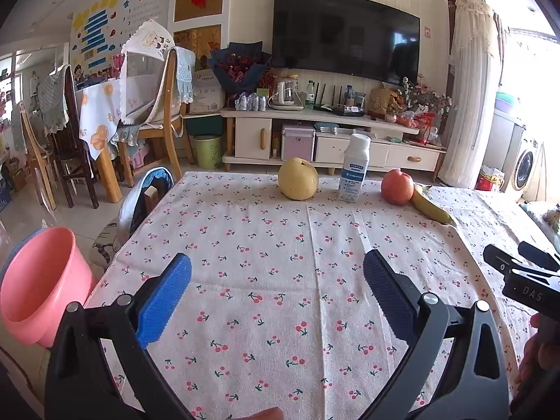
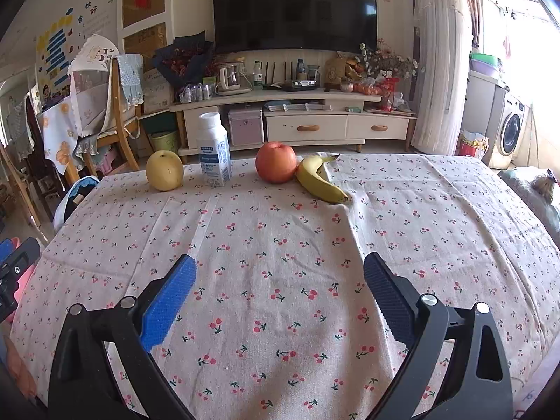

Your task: Collect trash

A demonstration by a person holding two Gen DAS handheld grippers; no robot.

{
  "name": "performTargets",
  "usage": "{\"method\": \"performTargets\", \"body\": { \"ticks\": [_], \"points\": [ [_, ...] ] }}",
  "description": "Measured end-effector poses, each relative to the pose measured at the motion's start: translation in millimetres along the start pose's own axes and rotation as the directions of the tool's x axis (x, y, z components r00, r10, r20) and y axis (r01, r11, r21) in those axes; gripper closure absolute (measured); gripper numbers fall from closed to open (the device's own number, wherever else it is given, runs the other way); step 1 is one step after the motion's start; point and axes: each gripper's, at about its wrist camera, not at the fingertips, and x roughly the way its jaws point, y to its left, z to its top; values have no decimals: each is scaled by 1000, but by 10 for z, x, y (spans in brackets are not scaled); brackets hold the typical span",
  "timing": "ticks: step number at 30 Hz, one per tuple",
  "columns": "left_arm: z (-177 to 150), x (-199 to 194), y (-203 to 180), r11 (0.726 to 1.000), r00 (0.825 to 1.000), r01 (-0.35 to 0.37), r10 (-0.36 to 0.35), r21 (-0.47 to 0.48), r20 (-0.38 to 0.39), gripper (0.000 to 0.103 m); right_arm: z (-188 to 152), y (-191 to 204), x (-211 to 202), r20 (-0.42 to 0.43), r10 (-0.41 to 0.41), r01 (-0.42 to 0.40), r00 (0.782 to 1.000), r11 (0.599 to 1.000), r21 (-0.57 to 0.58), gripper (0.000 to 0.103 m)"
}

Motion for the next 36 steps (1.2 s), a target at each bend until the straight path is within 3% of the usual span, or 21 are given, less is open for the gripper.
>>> {"method": "performTargets", "body": {
  "ticks": [19, 36],
  "points": [
    [19, 162, 66, 1000, 1000, 7, -7, -22, -9, 4, -71, 321, 208, -35, 13, -16, 999, 996, -90, 7],
    [26, 160, 48, 1000, 1000, 5, -5, -16, -11, 4, -86, 371, 216, -35, 23, -27, 999, 994, -107, 7]
  ]
}}
